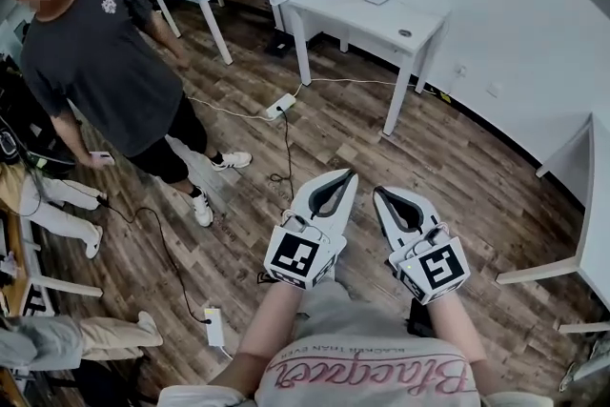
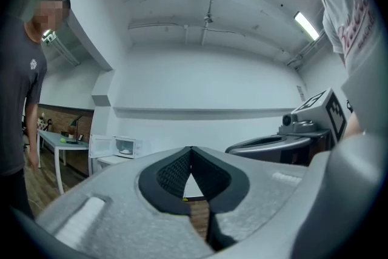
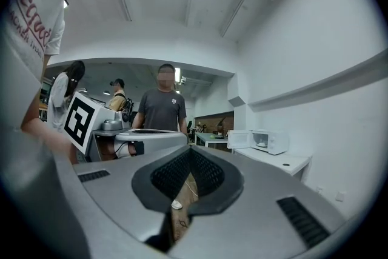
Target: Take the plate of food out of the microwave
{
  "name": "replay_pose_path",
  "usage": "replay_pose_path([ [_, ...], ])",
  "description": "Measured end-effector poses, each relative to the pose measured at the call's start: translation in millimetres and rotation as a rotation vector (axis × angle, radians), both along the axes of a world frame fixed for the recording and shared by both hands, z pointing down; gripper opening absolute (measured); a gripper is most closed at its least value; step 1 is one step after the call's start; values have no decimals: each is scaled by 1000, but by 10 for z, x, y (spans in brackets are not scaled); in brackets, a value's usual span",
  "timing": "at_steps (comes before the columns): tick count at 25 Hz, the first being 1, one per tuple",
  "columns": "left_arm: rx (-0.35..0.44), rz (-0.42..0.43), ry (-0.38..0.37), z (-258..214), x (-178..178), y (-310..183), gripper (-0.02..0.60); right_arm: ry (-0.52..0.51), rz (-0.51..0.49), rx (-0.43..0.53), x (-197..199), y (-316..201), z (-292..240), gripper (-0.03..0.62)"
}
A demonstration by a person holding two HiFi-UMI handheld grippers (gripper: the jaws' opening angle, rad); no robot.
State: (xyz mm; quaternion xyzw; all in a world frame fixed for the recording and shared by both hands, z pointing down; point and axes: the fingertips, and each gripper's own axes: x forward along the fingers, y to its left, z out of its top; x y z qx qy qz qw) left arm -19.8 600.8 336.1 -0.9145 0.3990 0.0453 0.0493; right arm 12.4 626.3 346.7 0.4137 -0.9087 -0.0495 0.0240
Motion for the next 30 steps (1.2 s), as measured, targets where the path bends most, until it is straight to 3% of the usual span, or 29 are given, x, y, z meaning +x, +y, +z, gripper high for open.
replay_pose_path([
  [13, 0, 62, -15, 34, -339, -725, 5, -2, 55, 17, -442, -777, -42, 6],
  [30, -12, 95, -6, 87, -602, -1145, 5, 21, 98, -6, -650, -1178, 36, 6],
])
